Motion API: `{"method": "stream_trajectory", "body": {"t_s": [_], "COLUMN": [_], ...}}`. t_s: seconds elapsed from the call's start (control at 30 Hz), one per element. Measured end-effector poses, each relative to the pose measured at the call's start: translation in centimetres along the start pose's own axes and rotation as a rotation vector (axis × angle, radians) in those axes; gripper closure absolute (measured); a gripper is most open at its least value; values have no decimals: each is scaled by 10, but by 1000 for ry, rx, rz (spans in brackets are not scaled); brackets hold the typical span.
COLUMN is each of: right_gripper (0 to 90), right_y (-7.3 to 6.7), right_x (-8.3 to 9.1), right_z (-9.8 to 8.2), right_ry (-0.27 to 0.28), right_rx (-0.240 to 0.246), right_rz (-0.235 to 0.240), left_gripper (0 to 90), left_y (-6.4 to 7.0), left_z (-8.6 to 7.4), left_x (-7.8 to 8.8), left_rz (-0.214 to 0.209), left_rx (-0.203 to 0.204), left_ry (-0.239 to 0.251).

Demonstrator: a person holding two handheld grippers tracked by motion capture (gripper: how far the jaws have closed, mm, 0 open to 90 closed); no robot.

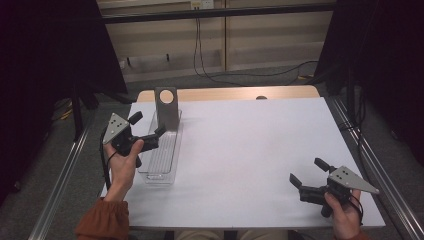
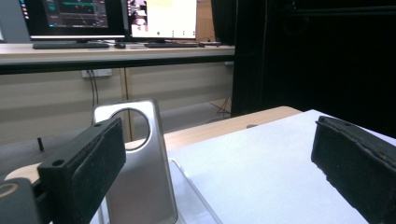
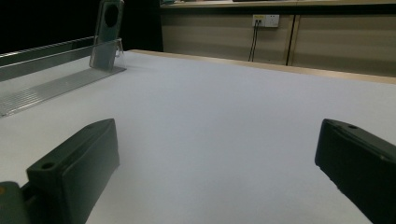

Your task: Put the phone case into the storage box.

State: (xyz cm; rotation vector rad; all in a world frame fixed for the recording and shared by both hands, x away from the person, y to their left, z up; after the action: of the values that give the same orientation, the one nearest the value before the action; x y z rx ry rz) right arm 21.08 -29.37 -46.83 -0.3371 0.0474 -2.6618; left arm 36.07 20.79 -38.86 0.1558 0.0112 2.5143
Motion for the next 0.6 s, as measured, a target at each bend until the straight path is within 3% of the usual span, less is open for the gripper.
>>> {"method": "stream_trajectory", "body": {"t_s": [0.3, 0.37, 0.4, 0.6], "right_gripper": [0, 0, 0, 0], "right_y": [0, 0, 0, 1], "right_x": [-1, -1, -1, 0], "right_z": [0, 0, 0, 0], "right_ry": [2, 3, 3, 6], "right_rx": [3, 6, 5, -4], "right_rz": [-7, -7, -8, -11], "left_gripper": [25, 25, 23, 23], "left_y": [2, 4, 3, 8], "left_z": [-13, -16, -17, -23], "left_x": [20, 24, 27, 40], "left_rz": [36, 38, 32, 22], "left_rx": [-5, 17, 3, 0], "left_ry": [-2, 22, 11, 7]}}
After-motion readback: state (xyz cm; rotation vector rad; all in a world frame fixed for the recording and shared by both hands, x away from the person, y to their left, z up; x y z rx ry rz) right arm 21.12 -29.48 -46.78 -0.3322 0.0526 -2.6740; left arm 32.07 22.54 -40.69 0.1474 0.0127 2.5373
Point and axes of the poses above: each handheld gripper's, and its own axes: x roughly backward along the jaws, z roughly out of its top, y roughly to its right, the point moved 2 cm from there along -x, roughly forward along the jaws, and after that the axes turned 2 degrees about z, right-handed, at the moved point
